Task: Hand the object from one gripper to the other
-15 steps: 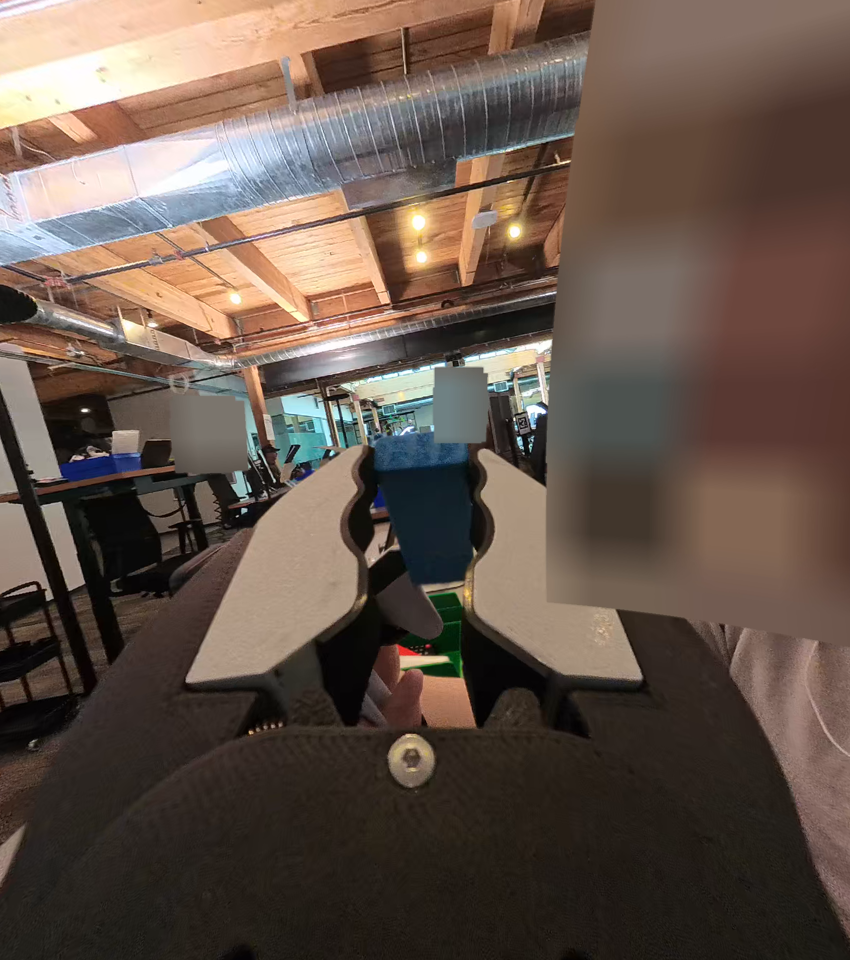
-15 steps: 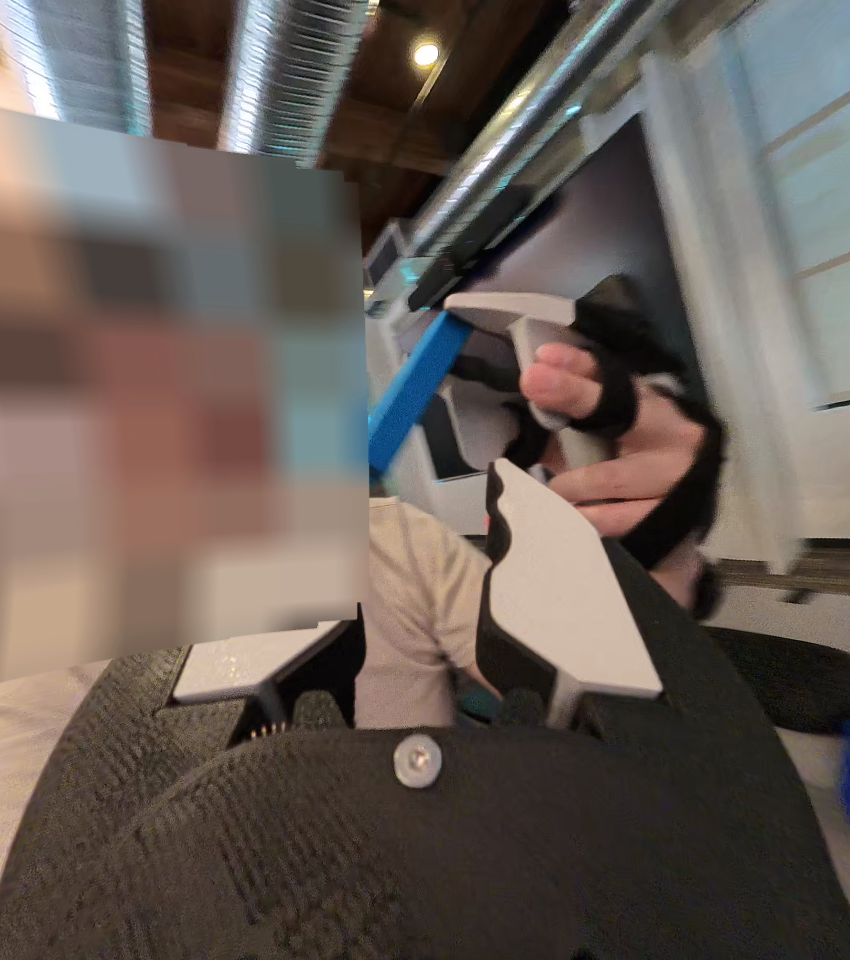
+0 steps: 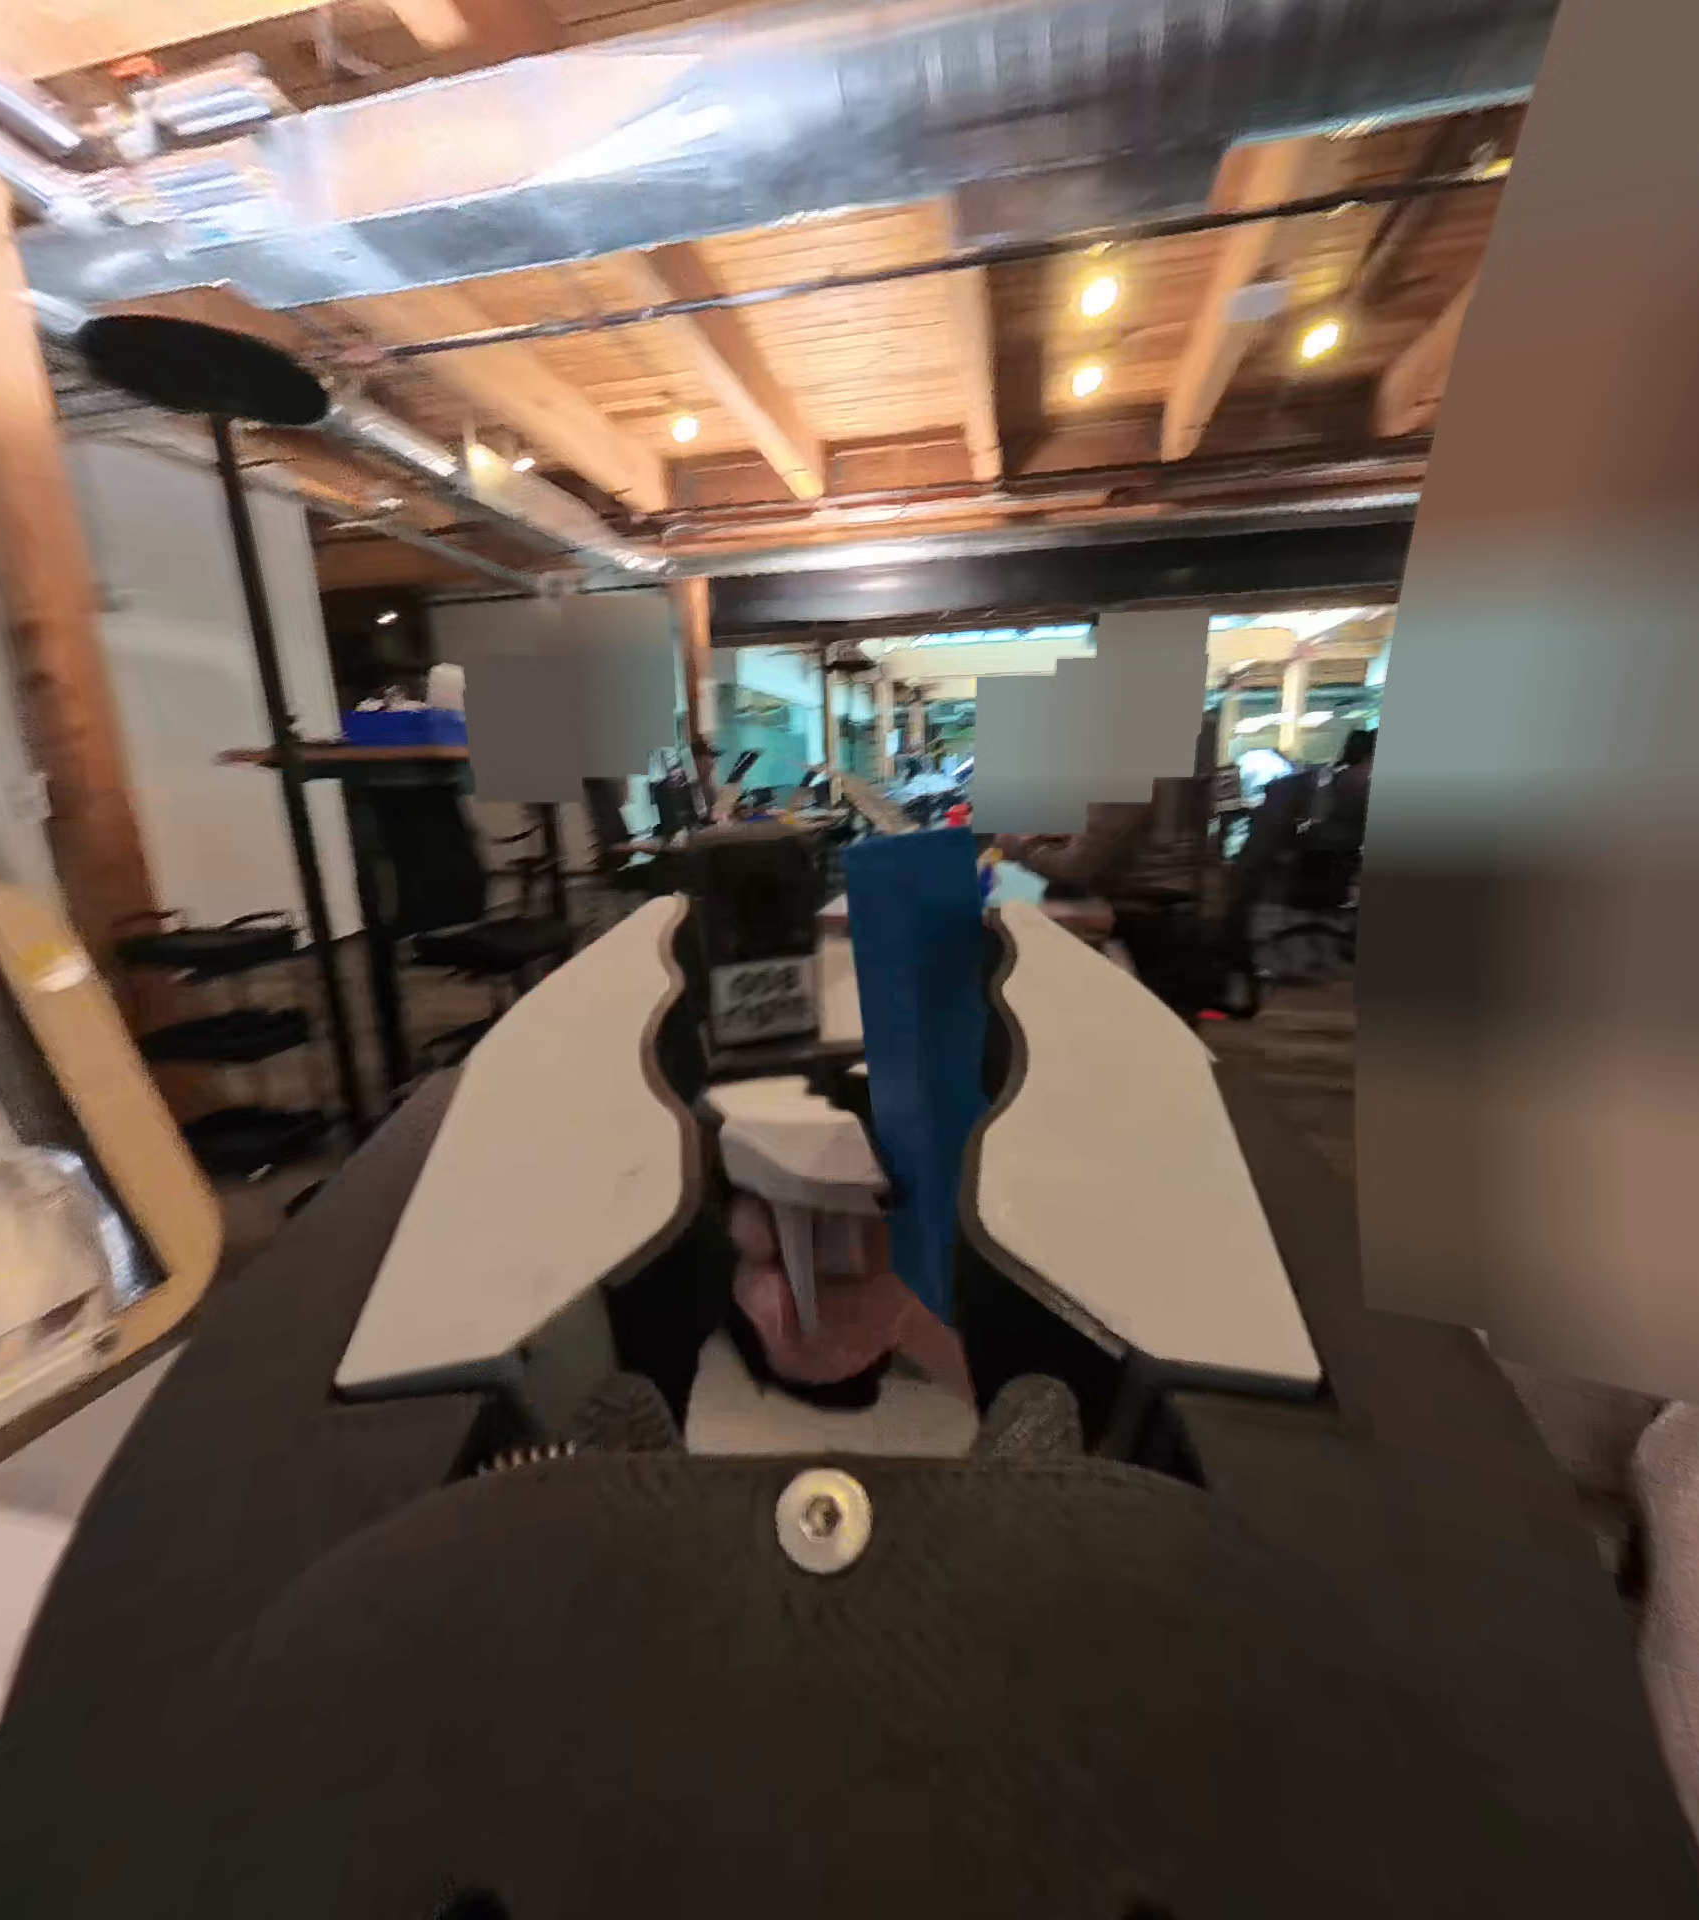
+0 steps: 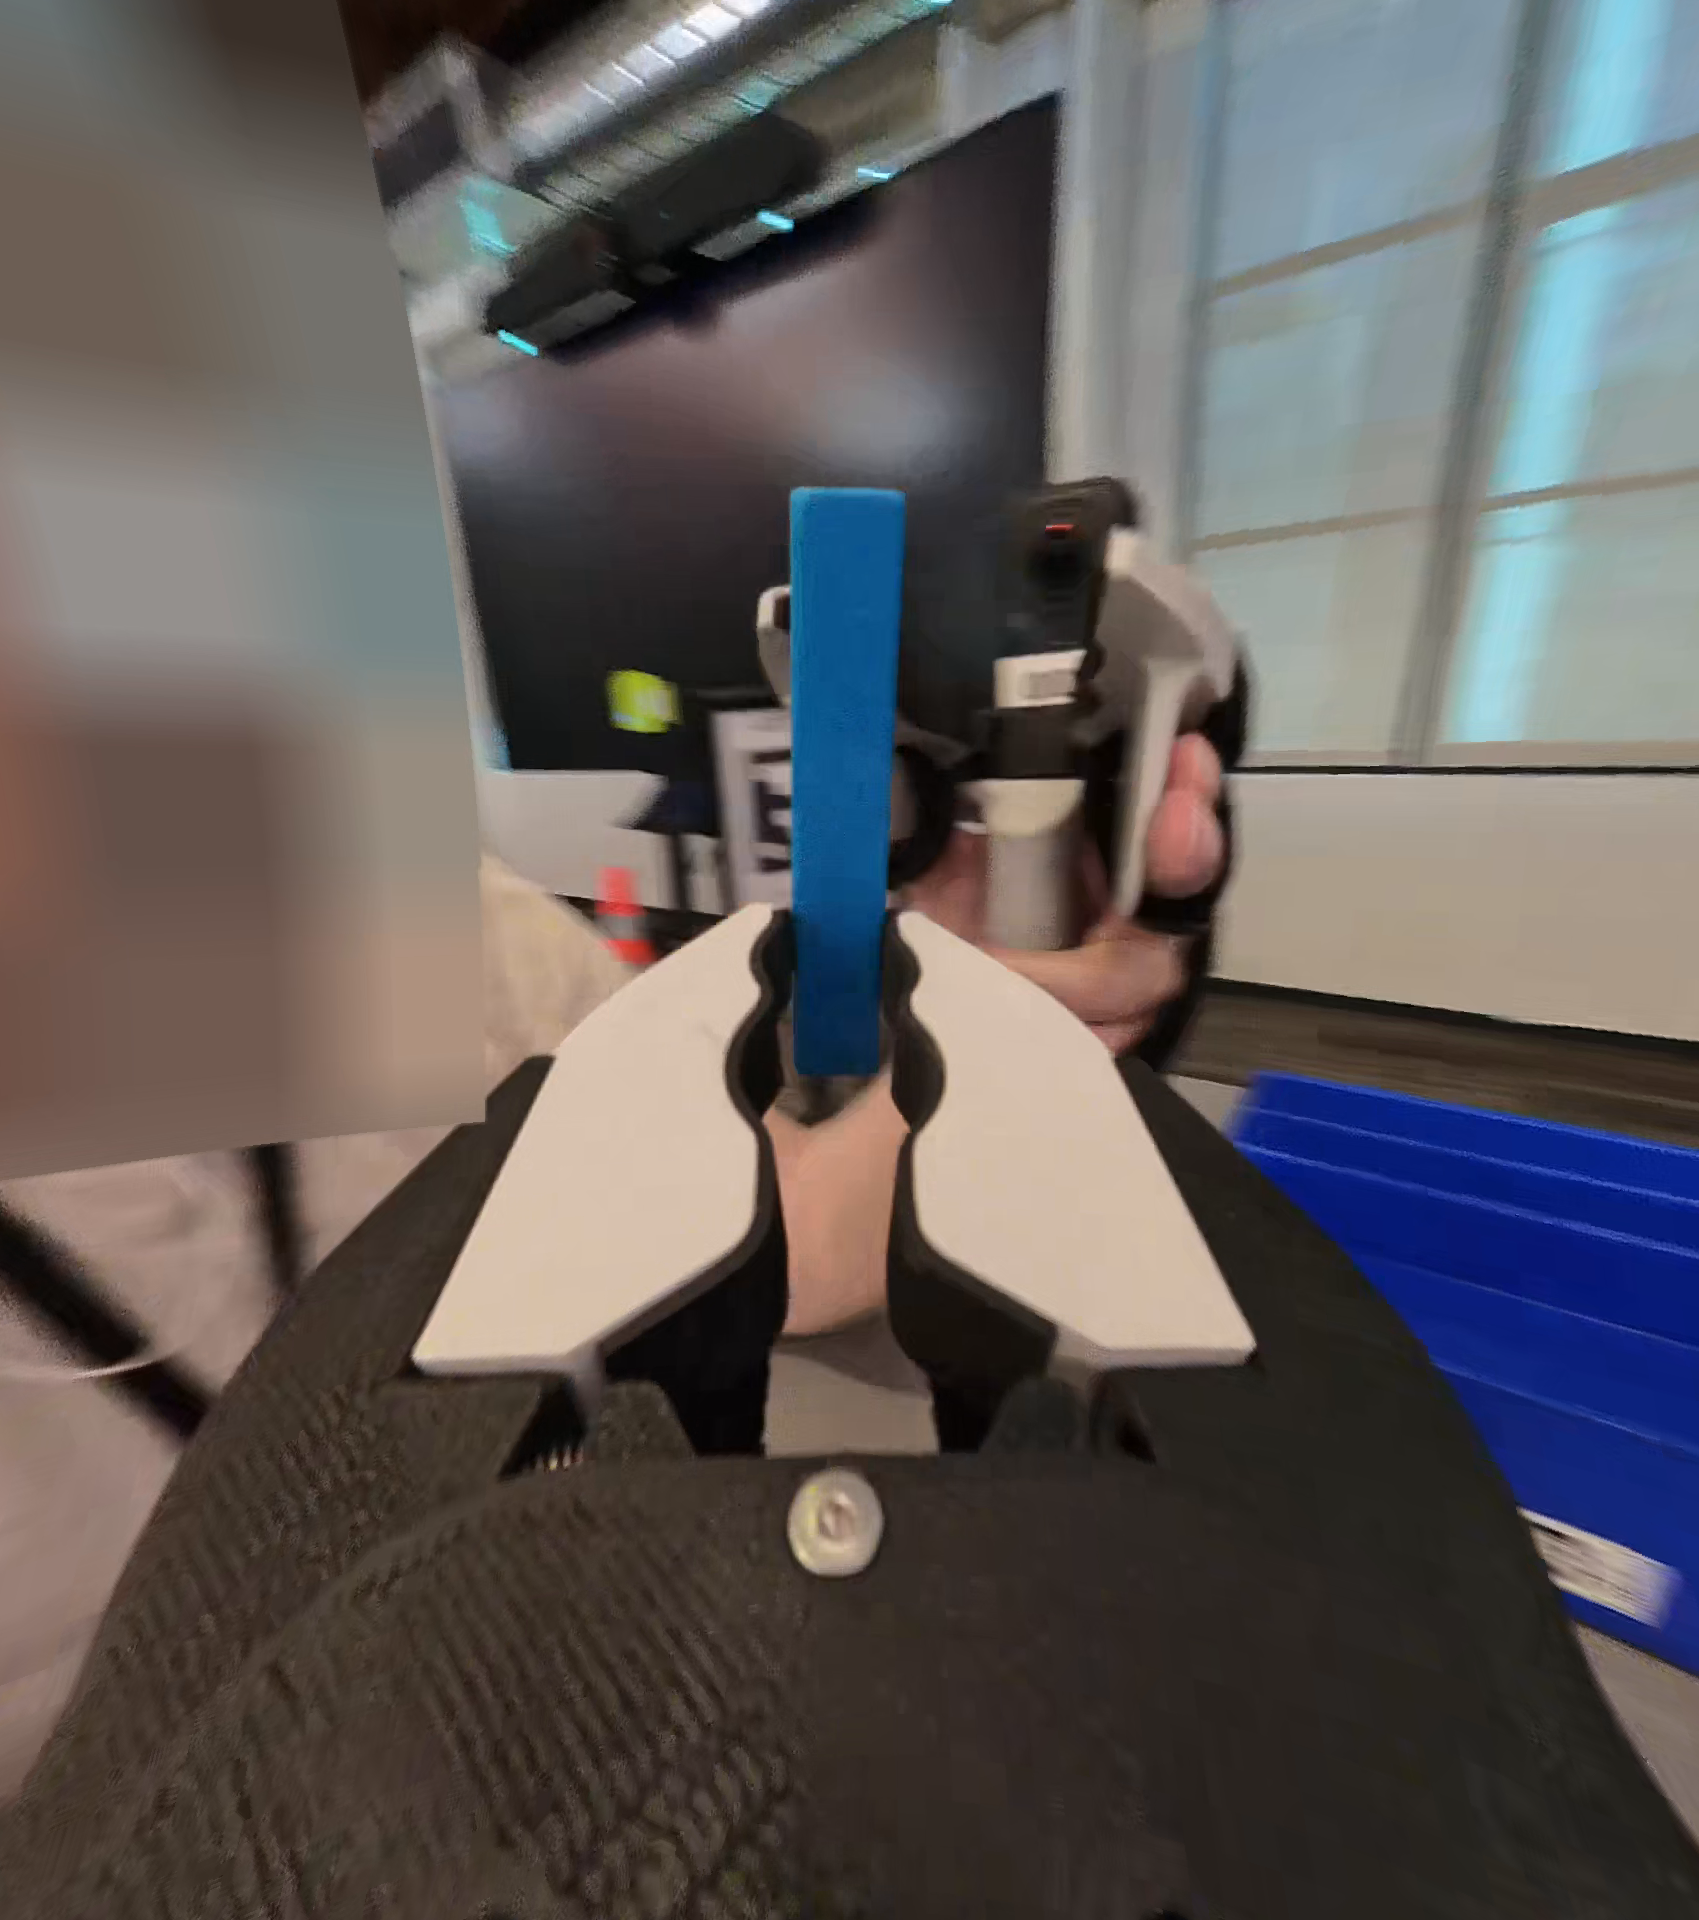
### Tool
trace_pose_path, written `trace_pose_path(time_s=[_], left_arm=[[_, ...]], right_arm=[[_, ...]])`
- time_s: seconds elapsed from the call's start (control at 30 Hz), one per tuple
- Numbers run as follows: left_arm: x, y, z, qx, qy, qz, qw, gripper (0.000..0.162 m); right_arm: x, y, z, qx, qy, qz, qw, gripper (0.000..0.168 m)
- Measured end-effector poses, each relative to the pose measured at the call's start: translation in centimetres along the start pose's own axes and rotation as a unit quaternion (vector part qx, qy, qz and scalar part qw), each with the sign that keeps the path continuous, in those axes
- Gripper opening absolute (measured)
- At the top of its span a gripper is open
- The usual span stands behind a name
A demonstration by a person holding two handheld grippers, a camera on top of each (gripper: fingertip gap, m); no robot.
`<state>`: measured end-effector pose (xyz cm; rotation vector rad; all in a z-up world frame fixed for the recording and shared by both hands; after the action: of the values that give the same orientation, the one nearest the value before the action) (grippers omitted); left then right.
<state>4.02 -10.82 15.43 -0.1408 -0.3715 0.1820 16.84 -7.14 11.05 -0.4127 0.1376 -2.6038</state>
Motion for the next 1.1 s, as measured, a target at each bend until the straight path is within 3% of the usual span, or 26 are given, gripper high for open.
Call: trace_pose_path(time_s=[0.03, 0.17, 0.27, 0.4, 0.47, 0.5, 0.57, 0.67, 0.77, 0.83, 0.9, 0.97, 1.0, 1.1], left_arm=[[0.0, 0.2, -0.1, 0.007, 0.014, 0.020, 1.000, 0.051], [0.5, -0.4, -0.9, 0.062, 0.055, 0.042, 0.996, 0.046], [0.9, -1.0, -1.3, 0.121, 0.051, 0.051, 0.990, 0.018], [1.2, -0.9, -1.9, 0.166, 0.089, 0.076, 0.979, 0.016], [1.1, 0.0, -2.2, 0.202, 0.126, 0.138, 0.961, 0.016], [0.9, 0.6, -2.5, 0.246, 0.156, 0.184, 0.939, 0.016], [0.7, 1.4, -3.6, 0.348, 0.232, 0.247, 0.874, 0.016], [1.0, 1.8, -5.4, 0.440, 0.321, 0.280, 0.791, 0.016], [1.7, 1.6, -6.7, 0.464, 0.358, 0.276, 0.762, 0.016], [2.0, 1.3, -7.2, 0.467, 0.370, 0.276, 0.754, 0.016], [2.3, 1.0, -7.7, 0.466, 0.375, 0.268, 0.755, 0.015], [2.2, 1.3, -7.7, 0.477, 0.386, 0.288, 0.735, 0.018], [2.2, 1.3, -7.4, 0.484, 0.359, 0.301, 0.739, 0.021], [2.3, 0.6, -4.6, 0.460, 0.239, 0.338, 0.785, 0.032]], right_arm=[[-0.2, -0.1, 0.3, -0.041, 0.015, -0.043, 0.998, 0.017], [-0.4, 0.4, 1.8, -0.153, 0.038, -0.133, 0.978, 0.018], [-0.4, 0.6, 1.8, -0.169, 0.060, -0.144, 0.973, 0.018], [-1.4, 0.9, 1.9, -0.227, 0.099, -0.166, 0.954, 0.022], [-2.8, 1.2, 2.8, -0.284, 0.116, -0.217, 0.927, 0.037], [-3.4, 1.4, 3.4, -0.309, 0.130, -0.245, 0.910, 0.040], [-3.9, 2.3, 4.4, -0.357, 0.163, -0.278, 0.877, 0.050], [-3.2, 3.3, 4.6, -0.437, 0.231, -0.290, 0.819, 0.051], [-2.2, 3.3, 2.3, -0.484, 0.377, -0.257, 0.747, 0.049], [-2.0, 2.6, 0.6, -0.487, 0.465, -0.247, 0.697, 0.047], [-1.7, 2.0, -0.7, -0.493, 0.508, -0.231, 0.668, 0.035], [-1.7, 1.6, -1.0, -0.493, 0.513, -0.230, 0.664, 0.020], [-1.8, 1.5, -0.7, -0.486, 0.500, -0.240, 0.675, 0.018], [-2.6, 1.6, 1.7, -0.478, 0.409, -0.298, 0.718, 0.018]])
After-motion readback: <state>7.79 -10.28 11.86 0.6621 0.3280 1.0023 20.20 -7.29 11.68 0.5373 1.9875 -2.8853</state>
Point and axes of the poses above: each gripper's, where its closed fingertips meet, x out along the fingers, z out of its top, y = z × x across the jaws, the point moved 8 cm from there along -x, back along the fingers, and after that the axes turned 12 degrees about -x, right-handed, at the moved point
